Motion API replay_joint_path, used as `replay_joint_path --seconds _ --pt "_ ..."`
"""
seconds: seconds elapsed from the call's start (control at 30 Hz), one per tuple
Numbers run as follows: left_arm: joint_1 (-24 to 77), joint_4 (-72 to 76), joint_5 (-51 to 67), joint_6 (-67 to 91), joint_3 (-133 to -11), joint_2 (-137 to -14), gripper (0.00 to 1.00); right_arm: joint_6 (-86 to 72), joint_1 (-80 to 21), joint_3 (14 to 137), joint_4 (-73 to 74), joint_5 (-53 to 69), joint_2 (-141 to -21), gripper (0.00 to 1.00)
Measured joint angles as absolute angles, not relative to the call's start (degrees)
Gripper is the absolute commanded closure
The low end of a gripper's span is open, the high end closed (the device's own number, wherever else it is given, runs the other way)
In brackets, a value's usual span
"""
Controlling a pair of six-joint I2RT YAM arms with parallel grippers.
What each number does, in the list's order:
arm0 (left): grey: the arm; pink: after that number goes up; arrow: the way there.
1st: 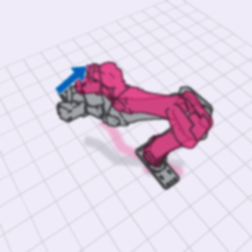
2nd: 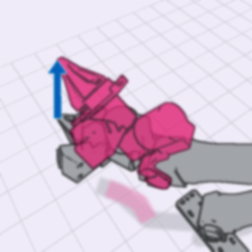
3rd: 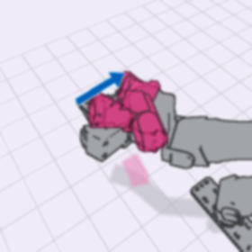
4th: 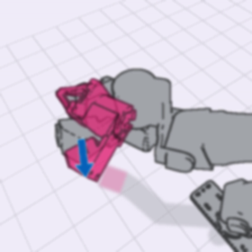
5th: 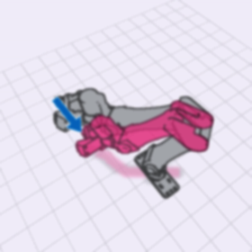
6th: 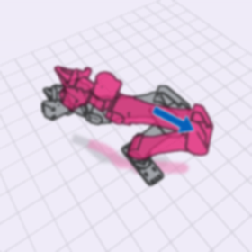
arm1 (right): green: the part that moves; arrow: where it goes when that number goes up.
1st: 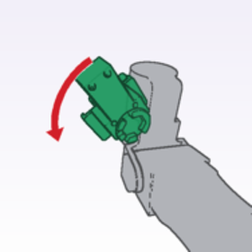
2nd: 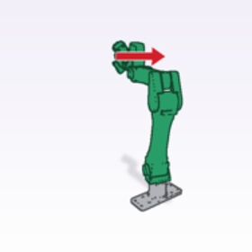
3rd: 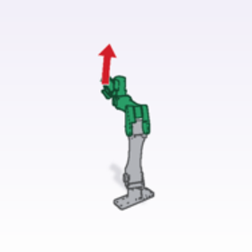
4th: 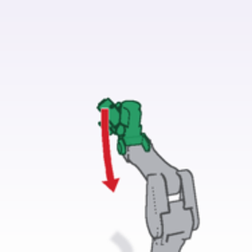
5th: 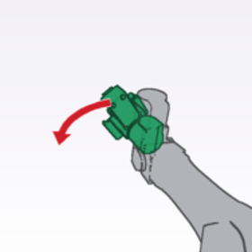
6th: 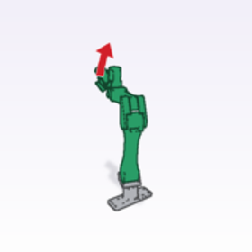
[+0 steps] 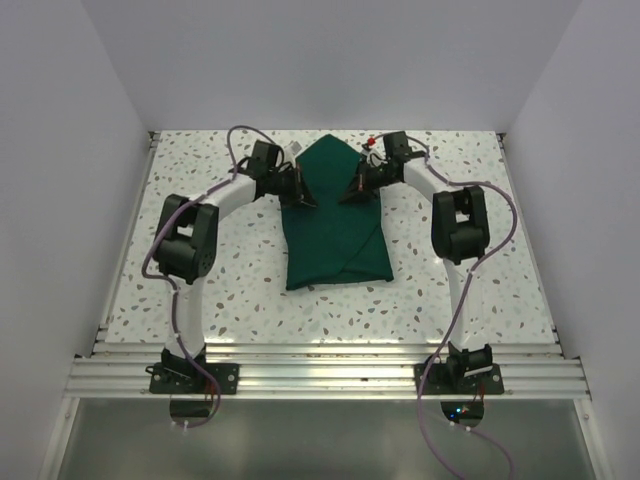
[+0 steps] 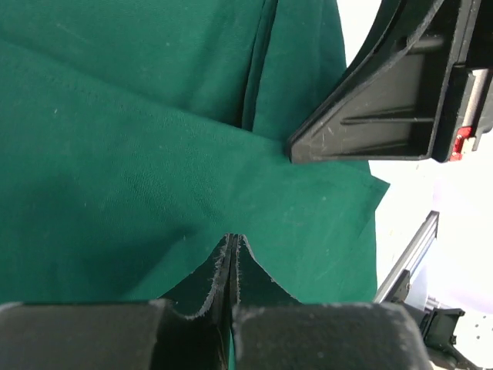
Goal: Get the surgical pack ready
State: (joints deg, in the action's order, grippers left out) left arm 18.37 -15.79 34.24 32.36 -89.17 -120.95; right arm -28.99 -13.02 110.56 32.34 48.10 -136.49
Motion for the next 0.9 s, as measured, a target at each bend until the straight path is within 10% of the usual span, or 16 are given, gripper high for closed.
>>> replay_joint_path --seconds 0.9 --pt "16.4 -22.2 27.7 26.6 -96.2 -125.8 1.00 -30.3 -8.5 109.1 28.1 54.1 -142.1 1.00"
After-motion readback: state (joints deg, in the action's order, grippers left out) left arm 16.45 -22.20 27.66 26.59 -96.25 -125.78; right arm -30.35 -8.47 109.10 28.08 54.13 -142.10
